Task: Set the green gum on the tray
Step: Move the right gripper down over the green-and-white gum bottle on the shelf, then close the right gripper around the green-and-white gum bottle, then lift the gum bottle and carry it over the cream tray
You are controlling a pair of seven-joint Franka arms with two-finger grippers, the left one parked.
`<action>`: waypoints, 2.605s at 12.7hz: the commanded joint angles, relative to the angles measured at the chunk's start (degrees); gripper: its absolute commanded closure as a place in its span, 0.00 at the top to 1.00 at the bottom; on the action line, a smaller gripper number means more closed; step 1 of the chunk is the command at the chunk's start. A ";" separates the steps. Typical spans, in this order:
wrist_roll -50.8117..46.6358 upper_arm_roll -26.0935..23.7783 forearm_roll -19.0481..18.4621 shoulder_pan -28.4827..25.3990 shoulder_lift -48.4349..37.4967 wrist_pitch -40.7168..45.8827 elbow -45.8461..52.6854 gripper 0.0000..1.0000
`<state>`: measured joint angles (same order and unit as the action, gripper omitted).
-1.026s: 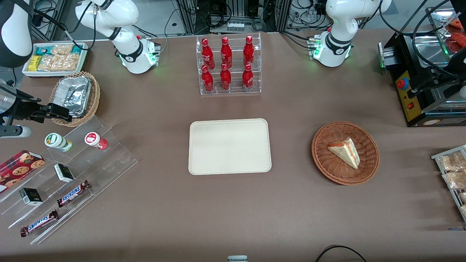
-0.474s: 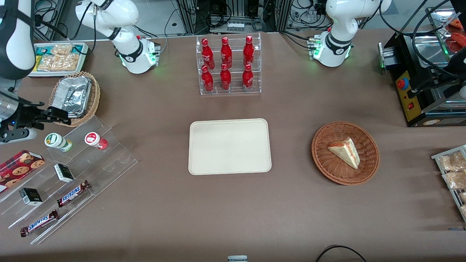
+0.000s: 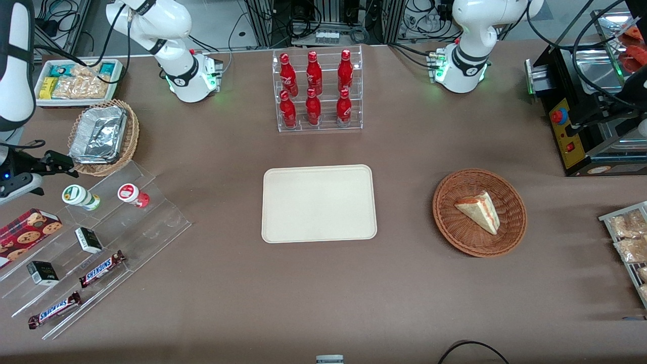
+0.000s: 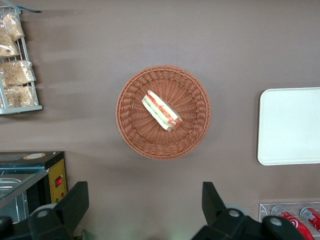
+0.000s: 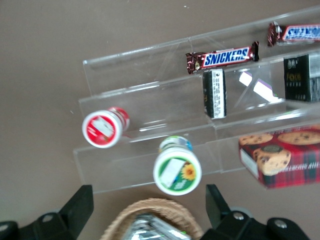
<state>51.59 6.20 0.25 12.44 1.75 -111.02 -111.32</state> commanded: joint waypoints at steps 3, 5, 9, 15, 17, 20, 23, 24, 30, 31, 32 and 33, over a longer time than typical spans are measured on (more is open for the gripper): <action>7.98 -0.31 -0.69 1.27 0.53 -5.95 -3.47 1.00; 8.87 -0.31 -0.69 1.27 0.54 -8.49 -5.48 1.00; 13.17 -0.31 -0.34 2.94 1.94 -14.21 -8.13 1.00; 13.98 -0.31 0.89 3.91 3.35 -17.47 -10.85 0.93; 13.71 -0.39 0.90 3.73 3.26 -17.30 -10.94 0.28; 12.92 -0.39 0.90 3.38 2.65 -16.42 -10.77 0.00; 12.92 -0.48 0.98 3.29 2.03 -15.02 -10.06 0.00; 12.83 -0.66 0.98 3.29 1.68 -13.62 -9.19 0.00; -4.79 -4.00 0.98 -2.49 1.33 -4.91 -3.65 0.00; -9.10 -4.00 0.98 -5.29 1.42 -3.69 -3.04 0.00; -13.23 -4.00 1.07 -7.93 1.50 -3.50 -2.77 0.00; -18.14 -4.00 1.07 -10.74 1.85 -3.50 -2.51 0.00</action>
<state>40.15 1.88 0.65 5.50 3.18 -116.35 -115.46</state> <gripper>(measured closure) 0.432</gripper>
